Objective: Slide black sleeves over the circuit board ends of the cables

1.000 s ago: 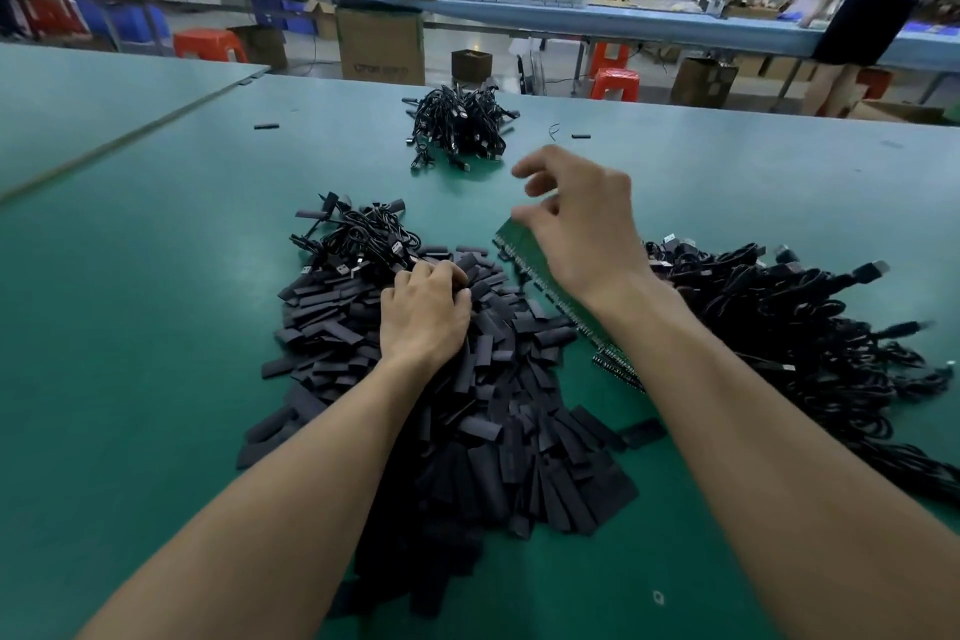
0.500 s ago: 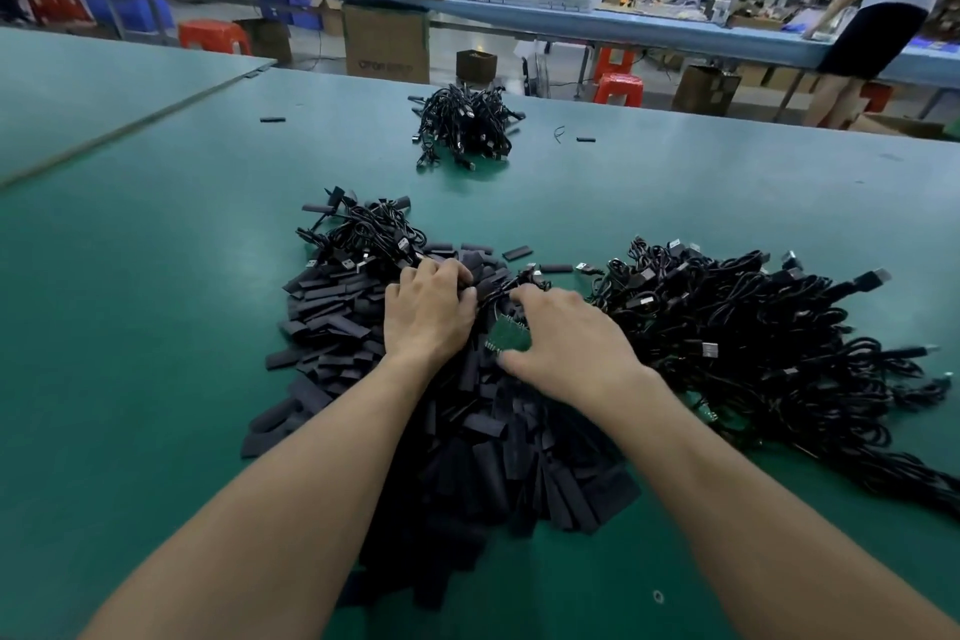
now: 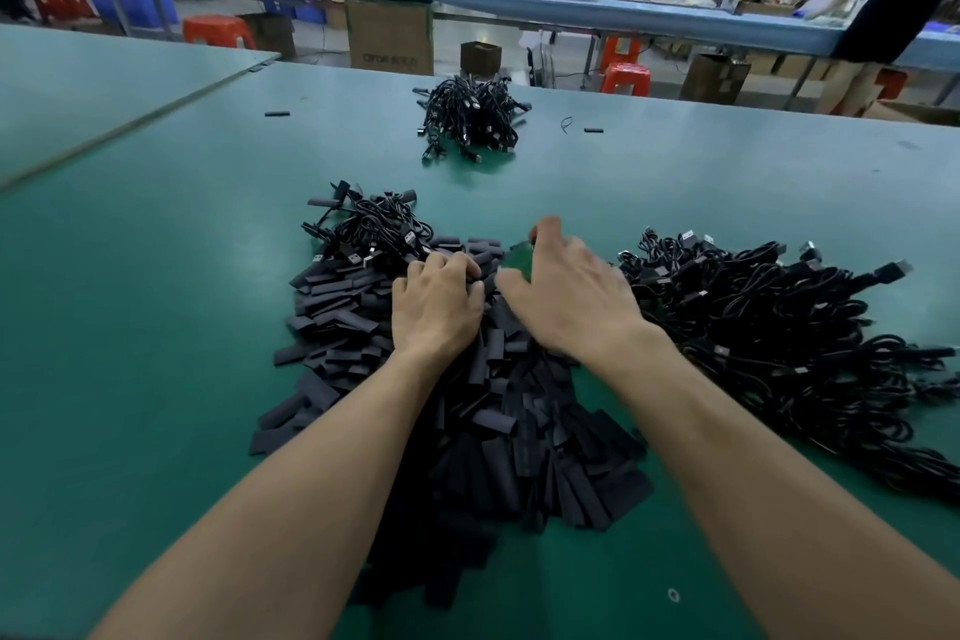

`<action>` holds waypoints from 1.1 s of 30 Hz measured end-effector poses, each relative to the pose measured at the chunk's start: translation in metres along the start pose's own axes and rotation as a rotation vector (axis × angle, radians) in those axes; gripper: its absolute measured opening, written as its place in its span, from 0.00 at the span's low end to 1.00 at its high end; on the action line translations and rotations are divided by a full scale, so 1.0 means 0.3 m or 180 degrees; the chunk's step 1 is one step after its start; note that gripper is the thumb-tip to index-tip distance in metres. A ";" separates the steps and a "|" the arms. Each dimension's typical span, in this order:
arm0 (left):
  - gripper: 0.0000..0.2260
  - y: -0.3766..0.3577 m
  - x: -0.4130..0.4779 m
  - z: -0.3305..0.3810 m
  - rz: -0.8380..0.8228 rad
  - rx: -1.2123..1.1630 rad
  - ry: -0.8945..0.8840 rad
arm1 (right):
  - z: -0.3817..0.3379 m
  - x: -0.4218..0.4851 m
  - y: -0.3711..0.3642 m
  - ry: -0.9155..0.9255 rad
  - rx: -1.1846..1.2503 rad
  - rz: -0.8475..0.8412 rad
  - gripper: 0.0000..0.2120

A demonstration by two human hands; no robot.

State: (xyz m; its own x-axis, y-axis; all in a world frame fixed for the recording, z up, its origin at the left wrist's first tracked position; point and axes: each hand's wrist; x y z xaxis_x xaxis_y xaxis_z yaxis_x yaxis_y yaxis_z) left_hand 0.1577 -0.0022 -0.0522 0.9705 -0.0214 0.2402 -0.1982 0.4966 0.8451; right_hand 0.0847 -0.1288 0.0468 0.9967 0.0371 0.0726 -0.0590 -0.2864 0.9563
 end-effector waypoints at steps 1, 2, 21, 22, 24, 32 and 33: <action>0.09 -0.001 0.000 0.001 0.0000 0.0012 -0.0009 | -0.002 0.008 0.016 0.0069 0.0078 0.0174 0.25; 0.09 0.000 -0.001 0.002 0.0004 0.0020 -0.0011 | -0.003 0.017 0.030 0.0165 0.0165 0.0393 0.25; 0.19 0.002 0.000 0.000 -0.0194 0.0468 0.0185 | 0.020 0.046 0.150 -0.0374 -0.0192 -0.0265 0.14; 0.18 0.005 0.004 -0.004 -0.0204 0.0381 0.0173 | 0.020 0.042 0.148 -0.0322 -0.0090 -0.0144 0.12; 0.16 0.011 0.008 -0.009 -0.0242 0.0229 0.0086 | 0.014 0.041 0.150 -0.0121 0.0068 0.0365 0.11; 0.06 0.013 0.008 0.004 -0.0230 -0.0102 0.0001 | -0.134 0.092 0.262 0.1121 0.0357 0.2425 0.14; 0.04 0.017 0.009 0.005 -0.0208 -0.0208 0.0020 | -0.148 0.101 0.272 0.1157 0.0356 0.2420 0.13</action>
State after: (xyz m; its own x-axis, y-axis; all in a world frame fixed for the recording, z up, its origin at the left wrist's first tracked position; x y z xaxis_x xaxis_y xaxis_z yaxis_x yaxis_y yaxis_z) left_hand 0.1592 -0.0010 -0.0464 0.9819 -0.0501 0.1824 -0.1254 0.5498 0.8258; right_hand 0.1076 -0.1086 0.1395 0.6071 0.0960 0.7888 -0.6803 -0.4502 0.5784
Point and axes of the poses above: each hand's wrist, its own x-axis towards the middle knuckle, its own y-axis out of the back of the hand, z = x × y, and after that the axes turned 3 degrees about -z, right-handed
